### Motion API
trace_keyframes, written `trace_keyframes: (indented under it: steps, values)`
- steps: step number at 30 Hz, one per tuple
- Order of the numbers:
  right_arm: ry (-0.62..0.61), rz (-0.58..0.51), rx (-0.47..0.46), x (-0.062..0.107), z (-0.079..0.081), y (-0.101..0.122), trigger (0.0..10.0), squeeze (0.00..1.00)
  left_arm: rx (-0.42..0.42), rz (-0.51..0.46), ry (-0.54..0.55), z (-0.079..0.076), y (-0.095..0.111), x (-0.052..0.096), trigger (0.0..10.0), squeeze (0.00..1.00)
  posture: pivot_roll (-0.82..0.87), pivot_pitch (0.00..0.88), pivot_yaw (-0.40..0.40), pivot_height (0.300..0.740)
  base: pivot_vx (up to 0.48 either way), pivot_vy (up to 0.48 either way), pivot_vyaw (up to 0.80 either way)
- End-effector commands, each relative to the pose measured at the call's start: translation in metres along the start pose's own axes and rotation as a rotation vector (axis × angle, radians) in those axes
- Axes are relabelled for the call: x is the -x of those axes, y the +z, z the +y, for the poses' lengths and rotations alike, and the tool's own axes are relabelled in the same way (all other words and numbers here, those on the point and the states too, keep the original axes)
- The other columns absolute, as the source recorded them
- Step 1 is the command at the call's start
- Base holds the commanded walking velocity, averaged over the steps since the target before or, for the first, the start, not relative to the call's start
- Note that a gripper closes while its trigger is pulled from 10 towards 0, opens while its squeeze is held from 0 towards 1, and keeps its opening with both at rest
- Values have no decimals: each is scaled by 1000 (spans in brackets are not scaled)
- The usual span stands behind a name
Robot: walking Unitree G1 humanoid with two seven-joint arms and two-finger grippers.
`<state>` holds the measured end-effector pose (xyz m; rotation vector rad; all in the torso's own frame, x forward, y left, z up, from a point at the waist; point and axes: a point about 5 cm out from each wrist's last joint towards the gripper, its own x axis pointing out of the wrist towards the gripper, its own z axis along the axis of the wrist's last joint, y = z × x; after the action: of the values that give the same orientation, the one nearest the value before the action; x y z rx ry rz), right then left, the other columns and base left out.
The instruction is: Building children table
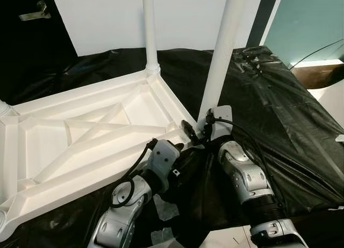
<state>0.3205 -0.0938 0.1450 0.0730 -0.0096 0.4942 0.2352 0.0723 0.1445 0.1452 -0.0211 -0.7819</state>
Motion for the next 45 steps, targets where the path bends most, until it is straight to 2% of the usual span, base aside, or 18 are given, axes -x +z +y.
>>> trace_keyframes:
  steps: [1, 6, 8, 10, 11, 12, 15, 17, 19, 23, 33, 34, 36, 37, 39, 40, 44, 45]
  values:
    - [79, -1, -6, 8, -2, -3, 10000, 0, 1, 12, 31, 1, -1, 2, 10000, 0, 108, 44, -13, 740, 0, 0, 0]
    - [134, 6, -6, 15, -10, -3, 10000, 0, 1, 14, 29, 0, -1, 3, 10000, 0, 108, 44, -13, 740, 0, 0, 0]
    - [209, 27, 40, 20, -26, -3, 10000, 0, 0, 14, 30, 1, -1, 3, 10000, 0, 106, 41, -2, 740, 0, 0, 0]
    - [209, 27, 40, 20, -26, -3, 10000, 0, 0, 14, 30, 1, -1, 3, 10000, 0, 106, 41, -2, 740, 0, 0, 0]
    - [257, 44, 65, 22, -35, -2, 10000, 0, -1, 14, 30, 1, -1, 2, 10000, 0, 106, 40, -2, 740, 0, 0, 0]
    - [257, 44, 65, 22, -35, -2, 10000, 0, -1, 14, 30, 1, -1, 2, 10000, 0, 106, 40, -2, 740, 0, 0, 0]
    - [338, 98, 112, 22, -53, 2, 10000, 0, -6, 12, 32, 3, 0, 2, 10000, 0, 108, 34, -3, 740, 0, 0, 0]
    - [338, 98, 112, 22, -53, 2, 10000, 0, -6, 12, 32, 3, 0, 2, 10000, 0, 108, 34, -3, 740, 0, 0, 0]
    - [412, 142, 166, 19, -64, 8, 10000, 0, -5, 6, 39, 5, 1, 2, 10000, 0, 111, 33, -8, 740, 0, 0, 0]
    - [471, 171, 219, 12, -65, 12, 10000, 0, -6, 1, 45, 5, 2, 1, 10000, 0, 113, 32, -10, 740, 0, 0, 0]
    - [621, 245, 373, -4, -54, 10, 10000, 0, -11, -3, 53, 8, 4, 0, 10000, 0, 122, 30, -9, 740, 0, 0, 0]
    - [629, 251, 397, -7, -53, 10, 3882, 0, -13, -3, 54, 9, 4, 0, 10000, 0, 127, 29, -12, 740, 0, 0, 0]
    - [629, 253, 408, -8, -53, 9, 3882, 0, -14, -3, 55, 9, 4, 0, 10000, 0, 127, 29, -12, 740, 0, 0, 0]
    - [628, 254, 410, -8, -54, 9, 941, 0, -14, -3, 57, 9, 4, 0, 10000, 0, 127, 29, -12, 740, 0, 0, 0]
    - [628, 256, 416, -8, -54, 9, 941, 0, -15, -4, 58, 9, 4, 0, 10000, 0, 130, 30, -14, 740, 0, 0, 0]
    - [622, 256, 416, -8, -56, 7, 0, 0, -14, -3, 62, 9, 4, 1, 10000, 0, 131, 32, -15, 740, 0, 0, 0]
    - [588, 251, 398, -3, -62, 2, 0, 0, -9, -2, 66, 8, 3, 1, 10000, 0, 131, 32, -15, 740, 0, 0, 0]
    - [581, 249, 388, -2, -62, 1, 1490, 0, -8, -2, 66, 8, 3, 1, 10000, 0, 128, 39, -17, 740, 0, 0, 0]
